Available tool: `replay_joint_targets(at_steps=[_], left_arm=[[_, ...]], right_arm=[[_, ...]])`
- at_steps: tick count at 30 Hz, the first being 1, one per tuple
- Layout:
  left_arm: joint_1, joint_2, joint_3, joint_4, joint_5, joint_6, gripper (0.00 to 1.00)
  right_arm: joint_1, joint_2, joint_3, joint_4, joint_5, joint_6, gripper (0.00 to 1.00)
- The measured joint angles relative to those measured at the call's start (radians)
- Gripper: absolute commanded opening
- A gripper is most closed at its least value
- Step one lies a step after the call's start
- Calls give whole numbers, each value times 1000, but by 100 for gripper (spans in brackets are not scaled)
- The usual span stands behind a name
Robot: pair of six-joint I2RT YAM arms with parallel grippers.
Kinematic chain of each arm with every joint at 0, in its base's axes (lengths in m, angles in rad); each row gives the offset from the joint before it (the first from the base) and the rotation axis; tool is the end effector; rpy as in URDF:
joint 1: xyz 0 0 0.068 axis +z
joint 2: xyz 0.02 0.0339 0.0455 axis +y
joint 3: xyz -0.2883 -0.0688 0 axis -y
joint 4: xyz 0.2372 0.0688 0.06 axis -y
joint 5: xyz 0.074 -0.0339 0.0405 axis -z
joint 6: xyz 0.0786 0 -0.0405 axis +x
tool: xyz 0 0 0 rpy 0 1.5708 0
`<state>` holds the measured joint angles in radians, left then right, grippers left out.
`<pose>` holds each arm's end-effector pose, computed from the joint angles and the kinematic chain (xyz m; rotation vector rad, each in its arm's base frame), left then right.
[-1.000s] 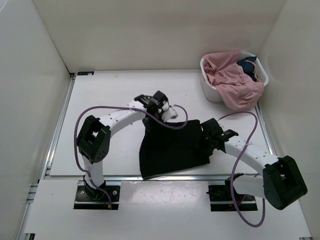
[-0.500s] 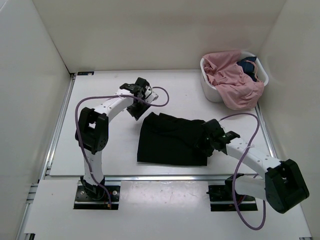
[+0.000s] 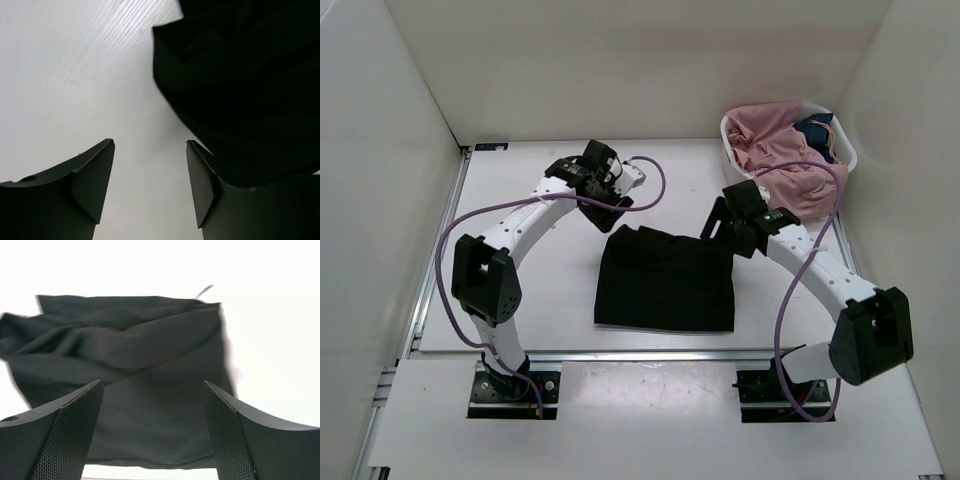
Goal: Fold and stack the trousers
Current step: Fold the trousers
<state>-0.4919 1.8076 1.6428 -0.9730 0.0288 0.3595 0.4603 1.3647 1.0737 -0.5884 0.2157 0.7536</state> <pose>0.3475 -0.1888 0.2755 1.1271 2.4649 -0.0784 0.2777 0.1189 0.2690 0.4509 2.4010 0.2844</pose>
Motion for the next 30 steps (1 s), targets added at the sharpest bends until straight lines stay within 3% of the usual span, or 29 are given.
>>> replay_joint_targets(at_steps=[7, 9, 11, 13, 14, 15, 17, 18, 20, 28, 29, 30], left_arm=[[-50, 51, 0, 81, 78, 68, 76], [-56, 93, -1, 104, 84, 70, 76], [-58, 138, -3, 127, 84, 68, 68], [-55, 178, -5, 140, 88, 66, 60], [-53, 195, -8, 144, 97, 64, 45], [-48, 206, -9, 144, 109, 57, 34], [-35, 224, -12, 145, 142, 55, 14], [-30, 229, -12, 146, 145, 47, 14], [-14, 233, -12, 147, 148, 39, 14], [116, 233, -12, 167, 193, -46, 14], [123, 233, -12, 166, 203, -50, 14], [126, 233, -12, 163, 209, -52, 22]], right_arm=[[-154, 67, -43, 3, -45, -40, 84], [-193, 93, -62, 24, -77, -50, 78], [-217, 130, -74, 50, -117, -60, 71], [-233, 169, -76, 77, -168, -70, 62], [-241, 187, -76, 93, -197, -73, 59], [-249, 203, -76, 110, -224, -77, 46], [-267, 234, -76, 134, -274, -87, 31], [-278, 249, -76, 143, -294, -89, 13], [-301, 278, -76, 153, -328, -91, 0], [-386, 290, -95, 204, -421, -76, 0], [-388, 290, -95, 214, -432, -76, 3], [-389, 291, -94, 221, -441, -77, 9]])
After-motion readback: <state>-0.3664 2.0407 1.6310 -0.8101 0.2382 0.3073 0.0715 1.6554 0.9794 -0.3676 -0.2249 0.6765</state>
